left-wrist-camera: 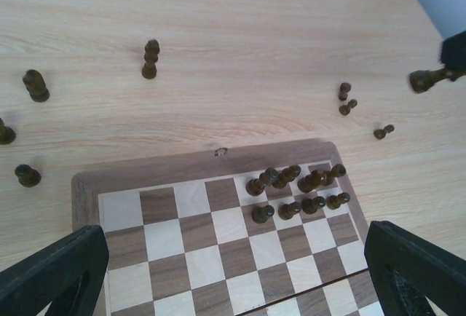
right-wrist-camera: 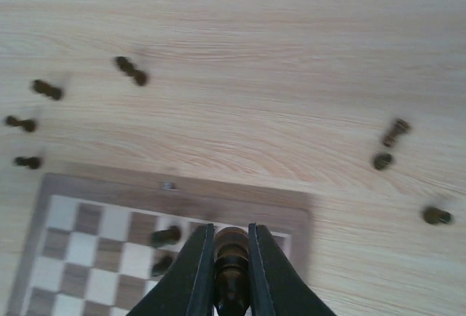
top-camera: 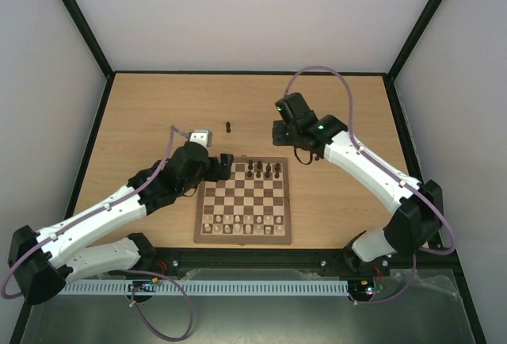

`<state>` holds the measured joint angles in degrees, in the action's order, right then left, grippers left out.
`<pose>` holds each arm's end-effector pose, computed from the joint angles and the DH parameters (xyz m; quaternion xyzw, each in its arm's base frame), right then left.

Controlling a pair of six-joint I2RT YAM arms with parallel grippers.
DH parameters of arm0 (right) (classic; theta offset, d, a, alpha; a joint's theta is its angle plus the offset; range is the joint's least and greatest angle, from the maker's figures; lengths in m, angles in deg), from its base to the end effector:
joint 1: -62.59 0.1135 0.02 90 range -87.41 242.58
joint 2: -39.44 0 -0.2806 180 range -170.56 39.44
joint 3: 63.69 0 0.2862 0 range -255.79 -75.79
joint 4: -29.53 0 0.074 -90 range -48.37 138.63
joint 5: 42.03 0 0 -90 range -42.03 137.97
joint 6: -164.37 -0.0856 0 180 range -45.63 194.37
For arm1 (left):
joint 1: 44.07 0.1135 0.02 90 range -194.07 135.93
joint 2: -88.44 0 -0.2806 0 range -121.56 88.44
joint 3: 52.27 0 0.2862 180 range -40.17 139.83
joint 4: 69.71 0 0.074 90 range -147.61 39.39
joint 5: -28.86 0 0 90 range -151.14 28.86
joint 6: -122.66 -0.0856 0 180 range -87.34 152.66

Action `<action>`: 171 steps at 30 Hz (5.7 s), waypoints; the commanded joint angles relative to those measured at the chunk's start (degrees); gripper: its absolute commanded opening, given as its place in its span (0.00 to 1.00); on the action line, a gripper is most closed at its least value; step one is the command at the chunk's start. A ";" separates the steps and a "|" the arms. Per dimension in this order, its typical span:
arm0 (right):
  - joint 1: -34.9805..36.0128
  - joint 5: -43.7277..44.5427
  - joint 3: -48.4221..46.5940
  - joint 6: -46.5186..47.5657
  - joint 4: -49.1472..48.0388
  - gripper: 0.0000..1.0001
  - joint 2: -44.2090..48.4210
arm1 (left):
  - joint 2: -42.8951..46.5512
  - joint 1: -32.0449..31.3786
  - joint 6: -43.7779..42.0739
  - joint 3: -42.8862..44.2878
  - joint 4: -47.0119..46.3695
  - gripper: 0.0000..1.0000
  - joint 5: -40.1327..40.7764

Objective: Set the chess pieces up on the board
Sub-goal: Place the chess piece on the chessboard, then pick up the chess piece from the chessboard.

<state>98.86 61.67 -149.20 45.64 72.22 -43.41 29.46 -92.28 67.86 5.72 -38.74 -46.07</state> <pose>0.3275 0.2151 0.3041 -0.0089 0.9013 0.1341 0.4118 0.2128 -0.2047 0.2661 0.0350 0.8685 -0.2343 0.4353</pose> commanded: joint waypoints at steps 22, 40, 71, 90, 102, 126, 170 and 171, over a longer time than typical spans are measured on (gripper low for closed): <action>15.37 0.06 -26.79 1.84 13.26 0.04 -35.00 | 19.10 0.42 3.09 0.70 10.13 0.99 5.57; 15.34 -0.82 -22.78 1.13 10.19 0.07 -37.42 | 18.83 0.40 3.11 0.23 9.78 1.00 5.72; 15.26 -3.11 -18.23 1.16 5.75 0.33 -34.53 | 17.26 0.40 3.07 0.74 9.44 1.00 4.97; 14.90 0.71 -7.15 1.42 1.79 0.46 -5.28 | 8.66 0.20 0.83 3.77 11.68 0.99 -5.08; 9.65 0.89 7.70 -0.11 3.78 0.50 17.41 | -2.21 -19.88 1.71 10.27 21.38 0.91 -7.74; 8.37 -1.49 13.53 -1.22 4.51 0.50 23.00 | -20.86 -34.23 -4.44 11.04 20.27 0.57 0.86; 8.38 -0.43 15.71 -1.14 4.57 0.50 24.93 | -27.66 -28.48 -11.02 9.45 17.84 0.14 -6.23; 8.38 -0.36 15.68 -1.15 4.49 0.50 24.93 | -27.56 -28.41 -11.11 9.77 18.00 0.11 -6.01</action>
<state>107.42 60.35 -134.36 44.94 74.89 -19.46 2.62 -121.22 57.19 14.15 -22.15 -52.98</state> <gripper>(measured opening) 0.501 0.159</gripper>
